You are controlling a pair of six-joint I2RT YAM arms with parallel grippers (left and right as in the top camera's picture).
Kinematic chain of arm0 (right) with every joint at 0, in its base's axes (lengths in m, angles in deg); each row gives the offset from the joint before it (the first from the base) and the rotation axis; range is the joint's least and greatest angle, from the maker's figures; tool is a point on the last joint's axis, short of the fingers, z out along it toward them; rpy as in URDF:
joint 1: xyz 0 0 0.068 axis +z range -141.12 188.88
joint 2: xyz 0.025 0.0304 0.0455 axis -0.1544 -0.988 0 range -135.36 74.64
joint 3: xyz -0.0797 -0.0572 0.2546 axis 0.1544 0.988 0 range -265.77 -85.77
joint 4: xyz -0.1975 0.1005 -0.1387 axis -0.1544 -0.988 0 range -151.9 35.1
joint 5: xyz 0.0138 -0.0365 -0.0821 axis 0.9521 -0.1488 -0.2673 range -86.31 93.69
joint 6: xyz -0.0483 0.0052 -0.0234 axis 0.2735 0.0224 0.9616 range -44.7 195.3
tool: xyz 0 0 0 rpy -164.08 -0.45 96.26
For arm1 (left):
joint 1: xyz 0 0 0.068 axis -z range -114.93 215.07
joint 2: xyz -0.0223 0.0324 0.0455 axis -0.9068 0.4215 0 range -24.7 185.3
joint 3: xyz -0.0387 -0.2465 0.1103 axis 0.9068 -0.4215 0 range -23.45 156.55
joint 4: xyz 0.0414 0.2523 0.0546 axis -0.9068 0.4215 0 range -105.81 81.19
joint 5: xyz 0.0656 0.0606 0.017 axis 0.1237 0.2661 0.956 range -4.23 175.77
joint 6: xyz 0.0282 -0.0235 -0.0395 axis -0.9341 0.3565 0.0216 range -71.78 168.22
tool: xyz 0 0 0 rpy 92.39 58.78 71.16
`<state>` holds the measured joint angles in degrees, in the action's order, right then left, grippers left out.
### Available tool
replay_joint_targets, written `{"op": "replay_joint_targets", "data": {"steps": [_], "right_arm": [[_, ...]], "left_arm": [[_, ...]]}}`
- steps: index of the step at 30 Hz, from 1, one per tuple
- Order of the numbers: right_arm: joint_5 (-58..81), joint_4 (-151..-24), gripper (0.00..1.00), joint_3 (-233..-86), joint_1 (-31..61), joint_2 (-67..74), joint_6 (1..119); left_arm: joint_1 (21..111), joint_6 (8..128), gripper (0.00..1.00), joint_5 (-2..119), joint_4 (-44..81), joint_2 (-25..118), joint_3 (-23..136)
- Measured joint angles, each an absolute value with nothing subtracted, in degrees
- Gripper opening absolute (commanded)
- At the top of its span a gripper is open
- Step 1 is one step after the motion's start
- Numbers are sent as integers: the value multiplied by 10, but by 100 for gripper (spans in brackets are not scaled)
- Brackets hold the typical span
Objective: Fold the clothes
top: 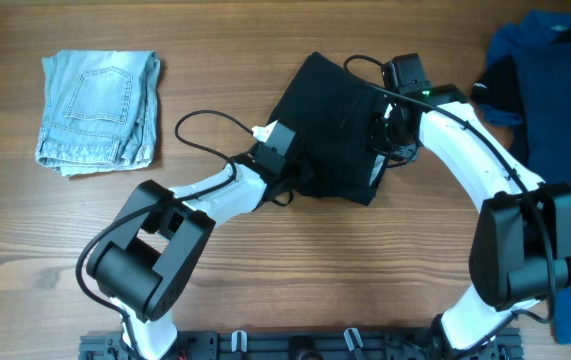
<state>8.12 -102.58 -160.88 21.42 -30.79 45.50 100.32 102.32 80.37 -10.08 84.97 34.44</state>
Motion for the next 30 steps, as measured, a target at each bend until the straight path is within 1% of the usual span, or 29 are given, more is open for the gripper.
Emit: {"op": "replay_joint_targets", "data": {"steps": [2, 4, 6, 7, 8, 9, 10, 11, 13, 14, 15, 18, 20, 24, 29, 30], "right_arm": [[84, -1038, 27, -1609, 214, -308, 455], [86, -1038, 26, -1608, 214, -308, 465], [96, -1037, 26, -1612, 214, -308, 486], [105, -1040, 22, -1620, 214, -308, 495], [118, -1035, 5, -1651, 213, -308, 509], [125, -1024, 4, -1679, 210, -306, 514], [129, -996, 4, -1687, 204, -303, 518], [134, -970, 4, -1691, 192, -301, 524], [138, -930, 4, -1692, 164, -302, 538], [141, -902, 4, -1692, 155, -304, 545], [142, -881, 4, -1692, 147, -312, 554], [147, -835, 4, -1694, 147, -365, 567], [147, -816, 4, -1694, 147, -412, 574], [110, -797, 4, -1696, 147, -486, 577], [100, -802, 4, -1705, 148, -491, 577], [100, -804, 9, -1706, 148, -491, 577]], "left_arm": [[1002, 1013, 4, 807, -93, 840, 342], [1000, 1002, 4, 819, -79, 789, 329], [1001, 977, 4, 830, -82, 660, 325], [1001, 962, 4, 836, -84, 610, 326], [1002, 953, 4, 842, -84, 580, 327], [1003, 935, 4, 856, -87, 532, 331], [1003, 930, 4, 860, -88, 532, 332], [1003, 927, 4, 861, -88, 543, 332], [1003, 921, 4, 859, -118, 613, 331], [1003, 920, 4, 857, -147, 646, 330], [1003, 918, 4, 852, -195, 711, 332], [1003, 918, 4, 829, -261, 804, 329], [1004, 918, 4, 827, -264, 847, 328], [1004, 918, 4, 832, -264, 880, 329], [1003, 918, 4, 834, -235, 884, 340], [1003, 914, 4, 834, -228, 879, 340]]}}
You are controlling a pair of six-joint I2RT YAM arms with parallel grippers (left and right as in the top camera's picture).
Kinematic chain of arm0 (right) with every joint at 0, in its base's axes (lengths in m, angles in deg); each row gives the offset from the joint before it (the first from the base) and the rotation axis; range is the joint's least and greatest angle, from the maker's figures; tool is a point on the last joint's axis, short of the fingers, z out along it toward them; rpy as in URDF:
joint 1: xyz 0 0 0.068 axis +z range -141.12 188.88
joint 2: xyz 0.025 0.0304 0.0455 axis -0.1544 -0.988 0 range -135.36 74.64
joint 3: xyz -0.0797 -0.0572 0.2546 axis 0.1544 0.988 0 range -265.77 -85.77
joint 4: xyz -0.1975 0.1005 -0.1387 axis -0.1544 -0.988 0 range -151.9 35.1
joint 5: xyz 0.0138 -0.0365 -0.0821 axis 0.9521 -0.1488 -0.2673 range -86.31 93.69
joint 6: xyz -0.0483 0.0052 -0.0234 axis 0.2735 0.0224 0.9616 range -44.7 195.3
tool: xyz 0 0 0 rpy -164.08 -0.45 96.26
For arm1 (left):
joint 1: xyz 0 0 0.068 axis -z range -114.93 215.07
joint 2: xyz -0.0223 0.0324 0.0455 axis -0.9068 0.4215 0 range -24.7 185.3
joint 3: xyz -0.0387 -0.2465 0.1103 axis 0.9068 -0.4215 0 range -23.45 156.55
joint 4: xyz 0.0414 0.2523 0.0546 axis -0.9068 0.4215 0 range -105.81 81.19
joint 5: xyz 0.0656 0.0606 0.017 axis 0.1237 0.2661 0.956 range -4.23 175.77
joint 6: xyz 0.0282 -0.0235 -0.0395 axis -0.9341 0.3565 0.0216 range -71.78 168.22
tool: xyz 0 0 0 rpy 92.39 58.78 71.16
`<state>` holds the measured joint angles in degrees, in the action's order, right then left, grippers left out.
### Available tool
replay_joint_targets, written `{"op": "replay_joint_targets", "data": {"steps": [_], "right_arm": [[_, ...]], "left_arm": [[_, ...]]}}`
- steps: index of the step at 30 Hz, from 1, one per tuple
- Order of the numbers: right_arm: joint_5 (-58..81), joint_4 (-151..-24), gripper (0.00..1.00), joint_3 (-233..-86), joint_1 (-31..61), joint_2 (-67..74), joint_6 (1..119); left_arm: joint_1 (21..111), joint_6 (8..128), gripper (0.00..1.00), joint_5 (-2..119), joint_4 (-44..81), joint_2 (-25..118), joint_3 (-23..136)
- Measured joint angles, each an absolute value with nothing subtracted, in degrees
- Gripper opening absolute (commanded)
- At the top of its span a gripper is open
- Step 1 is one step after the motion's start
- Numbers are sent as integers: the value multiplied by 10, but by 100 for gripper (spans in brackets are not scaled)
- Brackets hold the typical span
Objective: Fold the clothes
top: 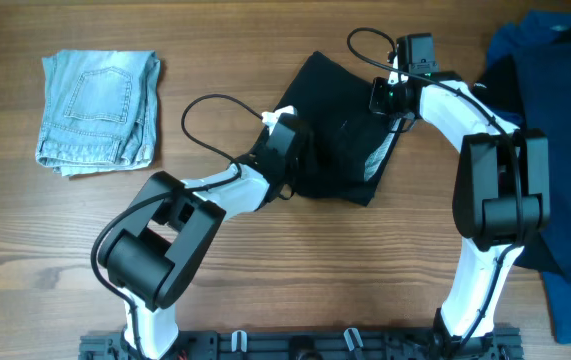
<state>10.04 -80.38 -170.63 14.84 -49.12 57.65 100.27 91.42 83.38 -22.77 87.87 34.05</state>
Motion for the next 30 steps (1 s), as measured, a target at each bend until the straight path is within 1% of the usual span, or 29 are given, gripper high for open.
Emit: {"op": "replay_joint_targets", "data": {"steps": [1, 2, 3, 4, 5, 7, 9, 11, 13, 17, 20, 24, 30], "right_arm": [[100, -805, 16, -1707, 148, -490, 577], [98, -810, 24, -1707, 148, -484, 578], [92, -820, 28, -1707, 147, -467, 581], [85, -832, 61, -1707, 142, -443, 582], [78, -840, 81, -1707, 136, -412, 582], [65, -858, 99, -1707, 106, -316, 586], [52, -875, 99, -1712, 83, -288, 589], [37, -889, 99, -1713, 57, -286, 588], [34, -890, 99, -1713, 54, -286, 587], [34, -890, 99, -1713, 54, -286, 587], [34, -890, 99, -1713, 54, -286, 587], [34, -890, 99, -1713, 54, -286, 587], [34, -890, 100, -1713, 54, -286, 587]], "left_arm": [[1003, 900, 4, 838, -214, 853, 340], [1002, 886, 4, 841, -211, 824, 340], [1002, 876, 4, 844, -205, 779, 340], [1002, 871, 4, 844, -191, 741, 342], [1001, 866, 4, 837, -179, 697, 344], [1003, 861, 4, 789, -177, 680, 350], [1008, 859, 4, 773, -189, 708, 350], [1033, 859, 4, 759, -225, 762, 349], [1057, 860, 4, 751, -278, 807, 349], [1082, 863, 4, 712, -309, 859, 349], [1083, 865, 4, 695, -309, 861, 349], [1083, 895, 5, 682, -246, 875, 351], [1082, 964, 4, 670, -193, 888, 363]]}}
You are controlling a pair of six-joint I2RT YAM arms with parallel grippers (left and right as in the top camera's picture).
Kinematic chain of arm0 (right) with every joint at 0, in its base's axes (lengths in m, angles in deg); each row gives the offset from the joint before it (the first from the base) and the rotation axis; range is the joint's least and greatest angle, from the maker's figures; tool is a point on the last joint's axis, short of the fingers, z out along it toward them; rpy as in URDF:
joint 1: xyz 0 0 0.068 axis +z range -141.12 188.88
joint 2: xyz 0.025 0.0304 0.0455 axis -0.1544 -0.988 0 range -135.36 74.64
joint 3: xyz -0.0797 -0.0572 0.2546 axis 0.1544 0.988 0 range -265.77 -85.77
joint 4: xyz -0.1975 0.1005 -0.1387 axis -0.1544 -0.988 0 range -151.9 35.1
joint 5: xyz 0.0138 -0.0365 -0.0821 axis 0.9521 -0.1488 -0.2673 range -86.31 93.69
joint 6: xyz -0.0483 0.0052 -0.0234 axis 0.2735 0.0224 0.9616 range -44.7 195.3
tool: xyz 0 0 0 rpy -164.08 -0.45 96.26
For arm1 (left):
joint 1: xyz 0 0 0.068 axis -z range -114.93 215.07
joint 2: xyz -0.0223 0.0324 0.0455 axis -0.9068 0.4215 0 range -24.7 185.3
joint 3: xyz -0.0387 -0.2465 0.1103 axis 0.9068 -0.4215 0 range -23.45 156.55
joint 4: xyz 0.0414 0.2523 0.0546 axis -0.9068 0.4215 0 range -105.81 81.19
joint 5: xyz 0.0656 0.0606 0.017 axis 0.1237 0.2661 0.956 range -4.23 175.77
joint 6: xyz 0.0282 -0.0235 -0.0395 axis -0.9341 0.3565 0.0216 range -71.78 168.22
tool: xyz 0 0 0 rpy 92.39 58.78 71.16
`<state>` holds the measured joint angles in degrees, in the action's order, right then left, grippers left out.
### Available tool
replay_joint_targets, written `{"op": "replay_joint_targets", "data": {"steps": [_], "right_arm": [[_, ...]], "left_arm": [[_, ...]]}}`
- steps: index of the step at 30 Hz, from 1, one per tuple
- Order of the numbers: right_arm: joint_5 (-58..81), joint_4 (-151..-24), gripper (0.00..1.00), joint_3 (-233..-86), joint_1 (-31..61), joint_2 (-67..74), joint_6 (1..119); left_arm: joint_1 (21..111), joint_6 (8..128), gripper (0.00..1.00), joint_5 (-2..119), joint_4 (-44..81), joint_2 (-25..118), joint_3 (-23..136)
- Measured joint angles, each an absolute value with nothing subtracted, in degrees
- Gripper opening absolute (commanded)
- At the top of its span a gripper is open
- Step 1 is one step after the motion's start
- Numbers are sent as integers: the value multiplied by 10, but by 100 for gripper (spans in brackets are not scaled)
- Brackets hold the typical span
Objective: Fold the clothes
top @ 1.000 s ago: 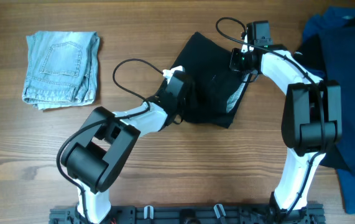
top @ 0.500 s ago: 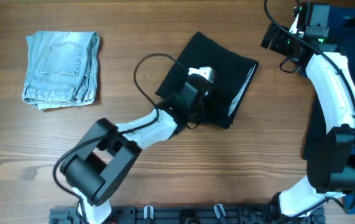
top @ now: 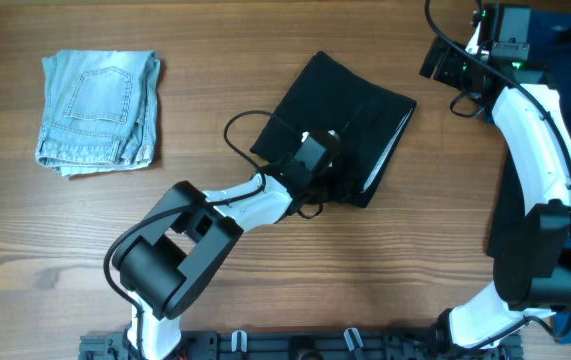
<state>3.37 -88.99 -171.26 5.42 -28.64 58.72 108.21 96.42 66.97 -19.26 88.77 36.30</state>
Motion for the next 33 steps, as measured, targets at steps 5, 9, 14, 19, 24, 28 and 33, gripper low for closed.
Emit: {"op": "replay_joint_targets", "data": {"steps": [5, 9, 14, 19, 24, 28, 33], "right_arm": [[34, -890, 100, -1713, 54, -286, 587], [34, -890, 100, -1713, 54, -286, 587], [34, -890, 99, -1713, 54, -286, 587], [34, -890, 99, -1713, 54, -286, 587], [34, -890, 99, -1713, 54, -286, 587], [34, -890, 99, -1713, 54, -286, 587], [34, -890, 99, -1713, 54, -286, 587]], "left_arm": [[1081, 968, 8, 646, -254, 855, 353], [1080, 965, 4, 646, -261, 816, 353], [1082, 965, 4, 640, -274, 884, 353], [1086, 965, 4, 599, -263, 908, 354], [1090, 963, 4, 587, -297, 900, 352], [1093, 963, 4, 584, -297, 861, 353], [1108, 963, 6, 593, -254, 873, 353]]}}
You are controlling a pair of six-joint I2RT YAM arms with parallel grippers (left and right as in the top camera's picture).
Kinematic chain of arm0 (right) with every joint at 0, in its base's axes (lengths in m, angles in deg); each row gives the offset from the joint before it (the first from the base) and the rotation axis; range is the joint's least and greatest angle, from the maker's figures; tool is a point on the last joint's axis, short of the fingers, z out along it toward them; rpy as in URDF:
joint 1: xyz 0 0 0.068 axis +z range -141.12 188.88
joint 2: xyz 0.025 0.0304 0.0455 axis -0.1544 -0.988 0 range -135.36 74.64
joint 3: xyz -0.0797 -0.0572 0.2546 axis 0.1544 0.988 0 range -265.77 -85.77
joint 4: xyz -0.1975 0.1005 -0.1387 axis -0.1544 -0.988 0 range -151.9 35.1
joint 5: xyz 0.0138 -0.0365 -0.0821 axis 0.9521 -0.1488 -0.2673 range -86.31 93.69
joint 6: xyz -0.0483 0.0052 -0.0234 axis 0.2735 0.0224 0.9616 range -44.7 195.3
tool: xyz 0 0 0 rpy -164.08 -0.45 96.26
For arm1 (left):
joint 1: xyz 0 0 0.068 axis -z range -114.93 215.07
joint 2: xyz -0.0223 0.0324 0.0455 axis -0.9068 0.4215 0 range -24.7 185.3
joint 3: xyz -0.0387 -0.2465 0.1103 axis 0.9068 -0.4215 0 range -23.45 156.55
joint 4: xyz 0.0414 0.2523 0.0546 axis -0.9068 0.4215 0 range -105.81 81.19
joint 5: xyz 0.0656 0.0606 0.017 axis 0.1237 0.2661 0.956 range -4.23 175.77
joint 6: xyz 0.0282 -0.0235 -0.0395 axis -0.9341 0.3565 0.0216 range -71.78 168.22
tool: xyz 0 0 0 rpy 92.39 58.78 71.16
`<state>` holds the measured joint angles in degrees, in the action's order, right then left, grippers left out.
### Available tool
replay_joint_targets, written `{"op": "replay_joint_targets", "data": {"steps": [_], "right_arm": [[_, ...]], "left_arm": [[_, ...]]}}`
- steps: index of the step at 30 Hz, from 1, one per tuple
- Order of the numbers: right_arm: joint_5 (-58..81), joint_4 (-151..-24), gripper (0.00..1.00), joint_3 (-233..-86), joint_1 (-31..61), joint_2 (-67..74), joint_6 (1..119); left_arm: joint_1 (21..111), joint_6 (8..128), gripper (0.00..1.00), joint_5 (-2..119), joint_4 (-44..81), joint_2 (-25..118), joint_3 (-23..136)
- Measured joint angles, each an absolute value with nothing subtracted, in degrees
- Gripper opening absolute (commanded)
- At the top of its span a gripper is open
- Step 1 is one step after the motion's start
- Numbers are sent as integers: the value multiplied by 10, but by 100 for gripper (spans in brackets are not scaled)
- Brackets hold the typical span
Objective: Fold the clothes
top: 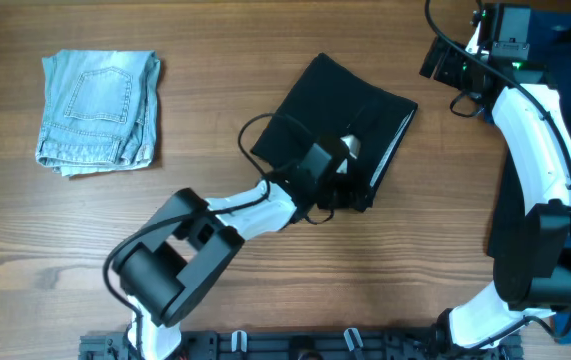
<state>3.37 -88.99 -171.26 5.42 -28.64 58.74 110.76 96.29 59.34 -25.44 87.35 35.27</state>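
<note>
A black garment [330, 105] lies folded into a slanted rectangle at the table's middle. My left gripper [353, 188] rests on its near right edge, next to a strip of light lining [383, 155]. Its dark fingers blend into the cloth, so their state does not show. My right gripper [437, 62] hangs at the back right, well clear of the black garment and beside the blue clothes; its jaws are not readable either. A folded pair of light blue jeans [100, 110] sits at the far left.
A heap of dark blue clothes [565, 90] fills the table's right edge, partly under the right arm. A black cable [255, 135] loops from the left wrist over the garment's left corner. Bare wooden table [365, 280] runs along the front.
My left gripper has shifted a little right and toward the front, from the garment's middle to its near right edge. The right arm has not moved.
At first both grippers were at the black garment, the left at its left edge and the right at its right side. Then the right was at the upper right corner. After that the right stood away by the blue heap, while the left has moved across the garment.
</note>
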Motion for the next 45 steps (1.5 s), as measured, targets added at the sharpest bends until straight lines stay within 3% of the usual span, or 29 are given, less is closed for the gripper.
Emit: {"op": "replay_joint_targets", "data": {"steps": [8, 14, 19, 25, 32, 35, 39, 45], "right_arm": [[34, -890, 100, -1713, 54, -286, 587], [34, -890, 99, -1713, 54, -286, 587], [34, -890, 100, -1713, 54, -286, 587], [34, -890, 99, -1713, 54, -286, 587], [34, -890, 99, -1713, 54, -286, 587], [34, -890, 99, -1713, 54, -286, 587], [34, -890, 100, -1713, 54, -286, 587], [34, -890, 99, -1713, 54, -286, 587]], "left_arm": [[1121, 963, 4, 565, -276, 898, 352], [914, 954, 4, 554, -224, 725, 357], [851, 945, 4, 586, -92, 807, 355], [851, 933, 4, 593, -99, 866, 352], [916, 918, 4, 656, -104, 687, 349], [979, 917, 4, 681, -20, 705, 351], [990, 917, 4, 762, 117, 711, 349], [987, 917, 4, 852, 124, 738, 349]]}}
